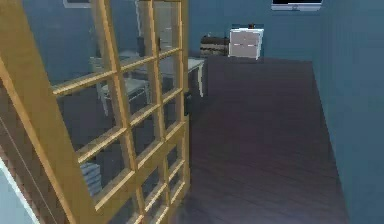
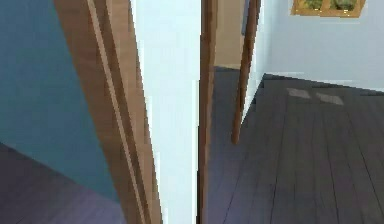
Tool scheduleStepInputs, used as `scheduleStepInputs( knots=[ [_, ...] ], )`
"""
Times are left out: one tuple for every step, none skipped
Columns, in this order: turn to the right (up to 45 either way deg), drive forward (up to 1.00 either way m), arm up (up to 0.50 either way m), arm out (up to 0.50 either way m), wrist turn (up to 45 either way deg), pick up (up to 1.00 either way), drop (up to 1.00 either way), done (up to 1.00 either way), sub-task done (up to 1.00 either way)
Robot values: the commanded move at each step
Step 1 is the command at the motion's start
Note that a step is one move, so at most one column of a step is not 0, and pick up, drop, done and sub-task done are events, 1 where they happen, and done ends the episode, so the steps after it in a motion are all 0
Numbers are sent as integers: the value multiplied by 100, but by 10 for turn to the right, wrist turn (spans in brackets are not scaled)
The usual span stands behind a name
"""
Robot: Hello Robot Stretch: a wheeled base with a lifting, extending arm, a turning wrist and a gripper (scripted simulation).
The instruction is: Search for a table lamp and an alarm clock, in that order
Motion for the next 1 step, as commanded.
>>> scheduleStepInputs(
  knots=[
    [180, 0, 0, 0, 0, 0, 0, 0, 0]
  ],
)
